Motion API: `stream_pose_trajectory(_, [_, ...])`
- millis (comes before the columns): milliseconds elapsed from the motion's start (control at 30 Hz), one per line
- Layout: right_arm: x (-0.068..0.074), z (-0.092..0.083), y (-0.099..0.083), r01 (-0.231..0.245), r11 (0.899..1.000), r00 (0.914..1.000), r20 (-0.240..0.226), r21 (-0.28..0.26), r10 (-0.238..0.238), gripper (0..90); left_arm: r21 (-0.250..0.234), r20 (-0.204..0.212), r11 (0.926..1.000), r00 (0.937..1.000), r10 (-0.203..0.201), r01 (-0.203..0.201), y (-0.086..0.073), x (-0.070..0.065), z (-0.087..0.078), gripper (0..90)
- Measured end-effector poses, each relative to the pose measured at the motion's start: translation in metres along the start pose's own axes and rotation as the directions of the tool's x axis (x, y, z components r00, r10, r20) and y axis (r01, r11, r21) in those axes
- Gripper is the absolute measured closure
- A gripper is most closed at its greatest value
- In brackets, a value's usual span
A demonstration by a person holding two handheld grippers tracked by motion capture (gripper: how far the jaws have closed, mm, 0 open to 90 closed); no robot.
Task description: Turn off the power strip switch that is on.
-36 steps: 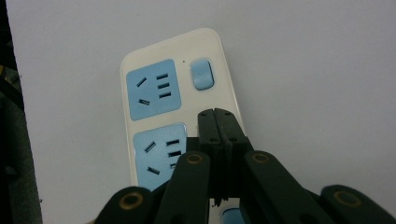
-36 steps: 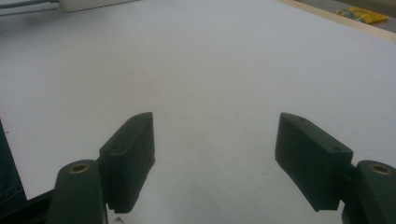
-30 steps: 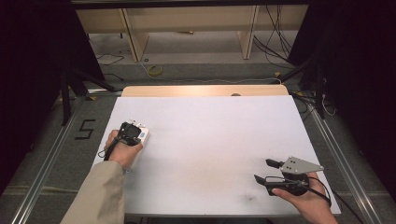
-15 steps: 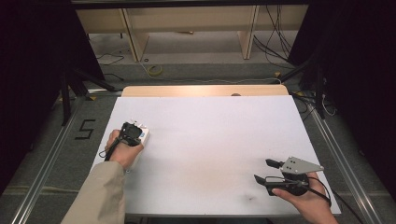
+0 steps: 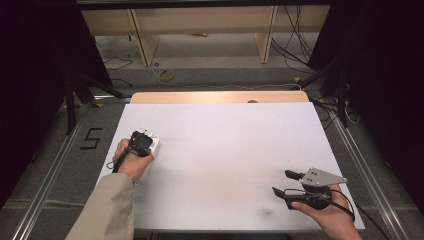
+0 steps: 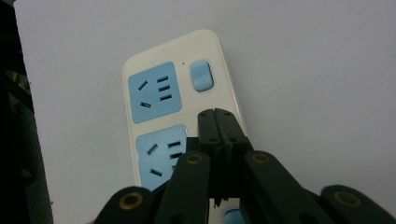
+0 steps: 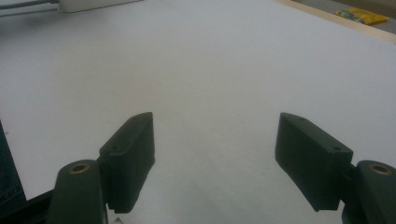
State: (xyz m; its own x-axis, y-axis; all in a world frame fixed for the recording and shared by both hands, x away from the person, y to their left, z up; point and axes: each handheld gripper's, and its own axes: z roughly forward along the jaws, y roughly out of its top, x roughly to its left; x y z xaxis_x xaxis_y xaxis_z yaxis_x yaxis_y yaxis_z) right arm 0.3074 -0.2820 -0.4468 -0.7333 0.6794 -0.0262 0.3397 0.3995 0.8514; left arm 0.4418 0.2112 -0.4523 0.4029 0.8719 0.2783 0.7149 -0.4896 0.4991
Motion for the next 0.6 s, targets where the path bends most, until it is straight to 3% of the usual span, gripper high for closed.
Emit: stream_pose_trajectory(600, [0.0000, -0.0008, 0.0001, -0.001, 1.000, 1.0000, 0.002, -0.002, 0.001, 29.3, -0.006, 0.000, 0.9999, 0.9999, 0.011, -0.011, -0.0001, 0.0015, 0.0006, 90.0])
